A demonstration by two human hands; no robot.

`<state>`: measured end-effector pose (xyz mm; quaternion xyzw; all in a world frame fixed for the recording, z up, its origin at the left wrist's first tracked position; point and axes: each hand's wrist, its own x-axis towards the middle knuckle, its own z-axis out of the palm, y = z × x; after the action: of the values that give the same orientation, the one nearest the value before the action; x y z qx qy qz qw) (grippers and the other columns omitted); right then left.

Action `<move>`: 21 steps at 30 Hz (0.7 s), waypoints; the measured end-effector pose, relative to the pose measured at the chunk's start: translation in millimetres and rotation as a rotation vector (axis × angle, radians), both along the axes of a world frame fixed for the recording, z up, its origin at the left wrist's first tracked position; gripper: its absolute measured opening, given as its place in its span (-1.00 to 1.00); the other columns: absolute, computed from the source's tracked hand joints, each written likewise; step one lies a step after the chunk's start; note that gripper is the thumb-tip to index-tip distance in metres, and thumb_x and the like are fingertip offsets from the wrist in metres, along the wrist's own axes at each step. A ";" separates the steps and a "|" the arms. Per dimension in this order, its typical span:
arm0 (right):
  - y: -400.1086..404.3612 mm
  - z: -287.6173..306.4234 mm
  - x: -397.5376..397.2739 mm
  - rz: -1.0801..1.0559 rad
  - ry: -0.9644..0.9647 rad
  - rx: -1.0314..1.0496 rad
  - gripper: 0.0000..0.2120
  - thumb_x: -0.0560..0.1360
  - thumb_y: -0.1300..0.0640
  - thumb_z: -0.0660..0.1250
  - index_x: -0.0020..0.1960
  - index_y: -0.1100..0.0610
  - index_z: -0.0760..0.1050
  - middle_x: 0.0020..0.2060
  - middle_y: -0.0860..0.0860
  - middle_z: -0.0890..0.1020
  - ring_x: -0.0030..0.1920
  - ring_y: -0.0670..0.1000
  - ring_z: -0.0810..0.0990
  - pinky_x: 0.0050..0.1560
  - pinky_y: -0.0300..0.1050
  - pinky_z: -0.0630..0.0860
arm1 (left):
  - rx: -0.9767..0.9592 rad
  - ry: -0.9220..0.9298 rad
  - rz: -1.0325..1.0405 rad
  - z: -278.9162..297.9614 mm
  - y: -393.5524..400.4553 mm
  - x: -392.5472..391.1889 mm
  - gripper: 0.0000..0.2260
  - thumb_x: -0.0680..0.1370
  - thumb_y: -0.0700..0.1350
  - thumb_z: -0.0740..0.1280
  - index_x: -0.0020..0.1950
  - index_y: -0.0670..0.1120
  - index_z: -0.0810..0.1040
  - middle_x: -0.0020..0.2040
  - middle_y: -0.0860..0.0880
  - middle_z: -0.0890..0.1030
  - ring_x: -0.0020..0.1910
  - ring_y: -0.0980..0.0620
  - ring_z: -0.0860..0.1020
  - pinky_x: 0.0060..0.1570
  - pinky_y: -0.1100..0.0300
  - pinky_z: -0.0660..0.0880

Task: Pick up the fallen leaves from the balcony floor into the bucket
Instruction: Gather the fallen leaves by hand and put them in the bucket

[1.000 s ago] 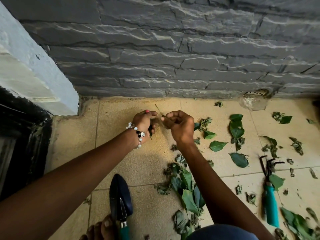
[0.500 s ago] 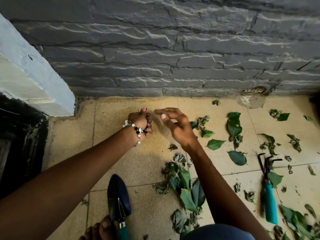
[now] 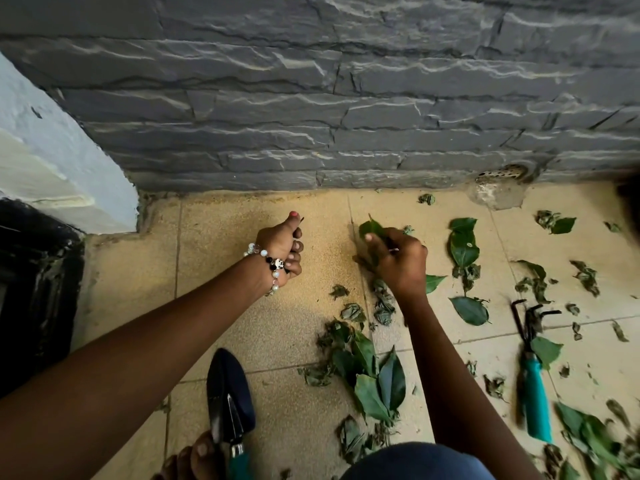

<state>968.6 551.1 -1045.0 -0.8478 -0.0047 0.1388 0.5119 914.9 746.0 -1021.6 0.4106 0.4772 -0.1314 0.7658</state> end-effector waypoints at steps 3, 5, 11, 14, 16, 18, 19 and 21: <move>-6.0 4.1 13.1 -0.241 -0.026 -0.116 -0.71 0.50 -0.02 0.40 0.10 0.16 0.60 0.06 0.08 0.63 0.09 0.05 0.58 0.16 -0.01 0.53 | 0.009 -0.008 0.014 -2.1 -4.9 2.9 -0.64 0.59 0.13 0.27 -0.30 -0.05 0.35 -0.46 0.03 0.32 -0.67 0.16 0.17 -0.62 0.44 0.08; -14.2 0.8 21.2 -0.190 -0.041 -0.394 -0.61 0.49 -0.05 0.40 0.18 0.21 0.57 0.29 0.15 0.46 0.31 0.17 0.36 0.32 -0.02 0.31 | 0.020 -0.022 0.015 -1.6 -8.4 4.5 -0.64 0.60 0.10 0.27 -0.30 -0.06 0.35 -0.43 0.02 0.33 -0.67 0.16 0.18 -0.63 0.43 0.08; -10.7 -7.2 7.7 0.140 -0.274 -0.531 -0.77 0.52 0.20 0.36 0.16 0.21 0.56 0.20 0.17 0.56 0.18 0.16 0.52 0.11 -0.22 0.40 | 0.058 -0.028 0.016 -2.8 -16.4 5.1 -0.65 0.61 0.04 0.27 -0.30 -0.11 0.40 -0.41 -0.02 0.38 -0.66 0.16 0.22 -0.63 0.42 0.13; -7.9 -4.0 1.6 0.176 -0.324 -0.605 -0.75 0.53 0.31 0.30 0.19 0.19 0.59 0.08 0.19 0.63 -0.01 0.12 0.61 -0.11 -0.34 0.33 | 0.054 -0.029 0.033 -4.0 -20.5 3.6 -0.66 0.62 0.01 0.28 -0.29 -0.15 0.43 -0.41 -0.03 0.39 -0.66 0.16 0.25 -0.63 0.41 0.19; -5.1 -1.1 -0.1 0.161 -0.340 -0.564 -0.76 0.51 0.35 0.33 0.14 0.19 0.62 0.02 0.16 0.67 -0.06 0.09 0.65 -0.14 -0.41 0.34 | 0.055 -0.039 0.054 -6.1 -22.6 2.4 -0.68 0.62 -0.03 0.28 -0.27 -0.18 0.46 -0.40 -0.04 0.41 -0.66 0.16 0.30 -0.63 0.40 0.25; 3.2 4.2 -0.3 0.043 -0.288 -0.371 -0.77 0.47 0.34 0.39 0.09 0.15 0.63 -0.04 0.06 0.69 -0.09 0.00 0.65 -0.12 -0.47 0.41 | 0.061 -0.055 0.060 -8.0 -24.7 1.7 -0.70 0.64 -0.07 0.25 -0.25 -0.20 0.47 -0.38 -0.07 0.43 -0.62 0.15 0.34 -0.62 0.40 0.27; 10.3 9.3 -0.9 -0.021 -0.218 -0.244 -0.76 0.45 0.33 0.42 0.08 0.11 0.62 -0.05 0.01 0.69 -0.07 -0.04 0.65 -0.06 -0.43 0.46 | 0.069 -0.064 0.057 -8.8 -26.1 2.2 -0.70 0.65 -0.08 0.22 -0.23 -0.20 0.47 -0.37 -0.07 0.43 -0.58 0.13 0.35 -0.62 0.39 0.26; 29.1 19.3 -4.6 -0.084 -0.060 0.017 -0.70 0.41 0.34 0.45 -0.01 -0.03 0.56 -0.05 -0.06 0.68 -0.04 -0.09 0.65 0.03 -0.24 0.57 | 0.075 -0.083 0.058 -7.4 -29.5 4.7 -0.69 0.67 -0.05 0.17 -0.20 -0.18 0.47 -0.35 -0.08 0.44 -0.52 0.10 0.35 -0.61 0.38 0.23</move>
<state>964.0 580.3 -1025.7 -0.8465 0.0144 0.0918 0.5242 919.6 716.5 -1028.9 0.4304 0.4612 -0.0740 0.7724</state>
